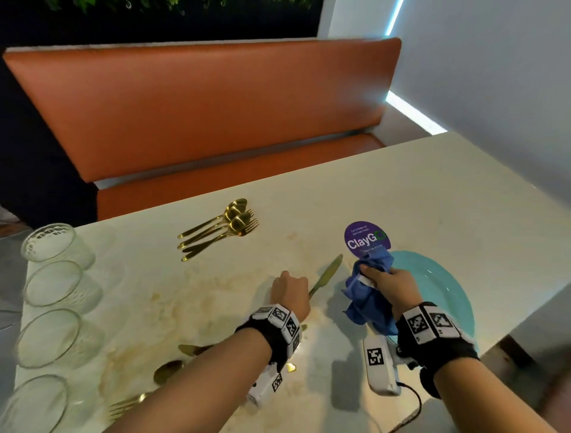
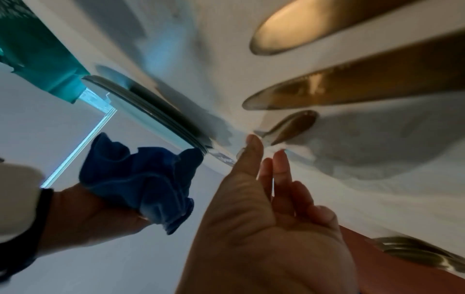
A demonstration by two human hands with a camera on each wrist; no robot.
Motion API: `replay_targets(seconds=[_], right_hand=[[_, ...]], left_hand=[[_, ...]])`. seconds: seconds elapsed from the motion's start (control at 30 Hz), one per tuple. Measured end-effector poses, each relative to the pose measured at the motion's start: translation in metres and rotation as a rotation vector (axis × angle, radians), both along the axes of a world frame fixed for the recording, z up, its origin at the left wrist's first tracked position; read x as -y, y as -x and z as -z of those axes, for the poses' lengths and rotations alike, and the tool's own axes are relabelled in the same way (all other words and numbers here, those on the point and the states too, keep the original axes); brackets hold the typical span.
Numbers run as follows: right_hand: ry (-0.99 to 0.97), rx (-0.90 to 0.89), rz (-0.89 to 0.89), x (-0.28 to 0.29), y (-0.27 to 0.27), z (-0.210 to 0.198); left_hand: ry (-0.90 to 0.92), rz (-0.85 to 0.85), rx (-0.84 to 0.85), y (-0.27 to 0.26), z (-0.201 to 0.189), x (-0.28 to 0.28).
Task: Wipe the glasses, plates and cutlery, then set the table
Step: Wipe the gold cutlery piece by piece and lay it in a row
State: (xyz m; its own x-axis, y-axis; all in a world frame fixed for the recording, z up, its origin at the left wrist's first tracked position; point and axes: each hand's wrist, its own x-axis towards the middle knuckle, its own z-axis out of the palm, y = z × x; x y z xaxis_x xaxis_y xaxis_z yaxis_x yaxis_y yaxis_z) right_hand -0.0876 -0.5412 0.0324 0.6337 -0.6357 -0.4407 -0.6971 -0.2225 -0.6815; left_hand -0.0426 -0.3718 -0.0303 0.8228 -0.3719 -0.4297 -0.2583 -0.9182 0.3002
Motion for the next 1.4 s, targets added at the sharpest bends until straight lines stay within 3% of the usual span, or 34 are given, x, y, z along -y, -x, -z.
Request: replay_targets(seconds=[0.37, 0.6, 0.87, 0.97, 1.07, 1.23, 1.4], right_hand=[[-0.057, -0.060, -0.003, 0.015, 0.033, 0.017], [-0.233, -0.042, -0.024, -0.008, 0.029, 0.018], [-0.293, 0.041, -0.187, -0.074, 0.009, 0.008], [-0.304, 0.096, -0.047, -0.089, 0.000, -0.005], [-0.332, 0.196, 0.059, -0.089, -0.014, -0.028], [-0.297, 0.277, 0.054, -0.107, -0.028, -0.049], [-0.422, 0.301, -0.001, -0.150, -0.014, -0.047]], left_hand=[[-0.141, -0.130, -0.195, -0.020, -0.002, 0.024], [-0.109, -0.171, -0.202, -0.022, -0.007, 0.011], [0.146, -0.062, -0.229, -0.001, -0.065, -0.027], [0.197, -0.050, -0.206, 0.014, -0.078, -0.048], [0.296, -0.145, -0.219, 0.021, -0.084, -0.075], [0.423, -0.240, -0.196, 0.023, -0.098, -0.103], [0.458, -0.236, -0.124, 0.028, -0.105, -0.120]])
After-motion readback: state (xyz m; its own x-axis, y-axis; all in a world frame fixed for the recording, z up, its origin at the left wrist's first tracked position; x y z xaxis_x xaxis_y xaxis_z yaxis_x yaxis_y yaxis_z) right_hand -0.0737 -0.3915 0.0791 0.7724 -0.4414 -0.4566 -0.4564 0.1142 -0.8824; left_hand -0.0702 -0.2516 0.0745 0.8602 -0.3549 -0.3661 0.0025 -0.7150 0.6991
